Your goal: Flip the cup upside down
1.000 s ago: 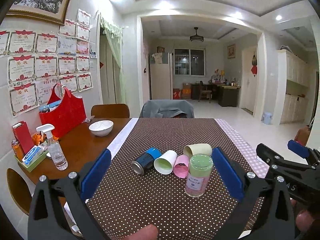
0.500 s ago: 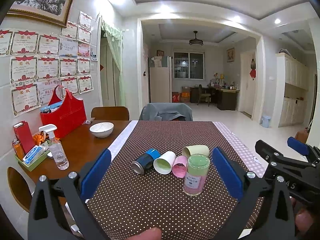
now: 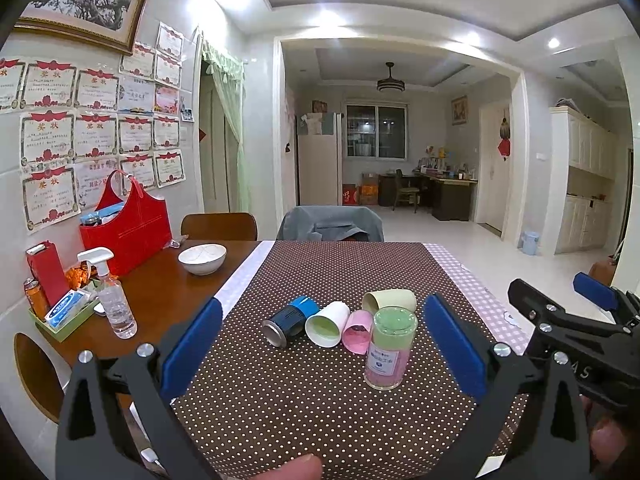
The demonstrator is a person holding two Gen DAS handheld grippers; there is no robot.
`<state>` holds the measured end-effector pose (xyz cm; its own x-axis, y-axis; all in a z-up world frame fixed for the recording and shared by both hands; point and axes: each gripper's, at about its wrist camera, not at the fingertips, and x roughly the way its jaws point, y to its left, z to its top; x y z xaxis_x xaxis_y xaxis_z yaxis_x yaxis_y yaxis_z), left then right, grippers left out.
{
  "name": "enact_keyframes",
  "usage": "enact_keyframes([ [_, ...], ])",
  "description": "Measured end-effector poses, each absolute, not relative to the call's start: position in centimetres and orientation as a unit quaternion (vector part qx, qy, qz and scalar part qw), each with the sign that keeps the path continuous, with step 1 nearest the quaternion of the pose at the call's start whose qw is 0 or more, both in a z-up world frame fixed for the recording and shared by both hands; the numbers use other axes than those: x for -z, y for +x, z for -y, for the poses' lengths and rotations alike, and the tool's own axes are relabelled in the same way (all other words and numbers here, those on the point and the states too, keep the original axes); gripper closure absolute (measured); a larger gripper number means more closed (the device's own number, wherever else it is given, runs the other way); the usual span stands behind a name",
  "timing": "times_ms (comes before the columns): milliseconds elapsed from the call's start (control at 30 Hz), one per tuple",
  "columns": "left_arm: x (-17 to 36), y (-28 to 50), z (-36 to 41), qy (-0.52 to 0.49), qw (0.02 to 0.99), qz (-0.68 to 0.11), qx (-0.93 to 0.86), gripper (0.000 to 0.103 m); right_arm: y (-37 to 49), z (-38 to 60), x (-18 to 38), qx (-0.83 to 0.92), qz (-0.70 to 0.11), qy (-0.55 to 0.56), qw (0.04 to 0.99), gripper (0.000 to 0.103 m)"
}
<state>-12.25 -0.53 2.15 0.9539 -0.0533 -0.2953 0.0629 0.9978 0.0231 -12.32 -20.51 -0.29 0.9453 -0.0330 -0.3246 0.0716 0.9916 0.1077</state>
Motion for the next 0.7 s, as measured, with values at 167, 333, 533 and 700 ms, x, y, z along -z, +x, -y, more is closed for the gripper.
enact_keyframes([
  [167,-2.11,-12.30,0.55,0.015,0.988,-0.150,0.030,0.004,-12.15,20.50,0.31,0.026,-0.164,0.058,0.984,0.006],
  [333,-1.93,-12.30,0.58,0.016,0.988,-0.153,0.029,0.004,-12.03,20.54,0.35,0.026,-0.165,0.059,0.984,0.006],
  [533,-1.97,-12.13,0.57,0.016,0.988,-0.154,0.029,0.004,-11.96,20.60,0.46,0.025,-0.166,0.059,0.984,0.006],
  [700,-1.96,-12.10,0.58,0.016,0.988,-0.154,0.029,0.004,-11.86,20.62,0.53,0.025,-0.167,0.059,0.984,0.006],
])
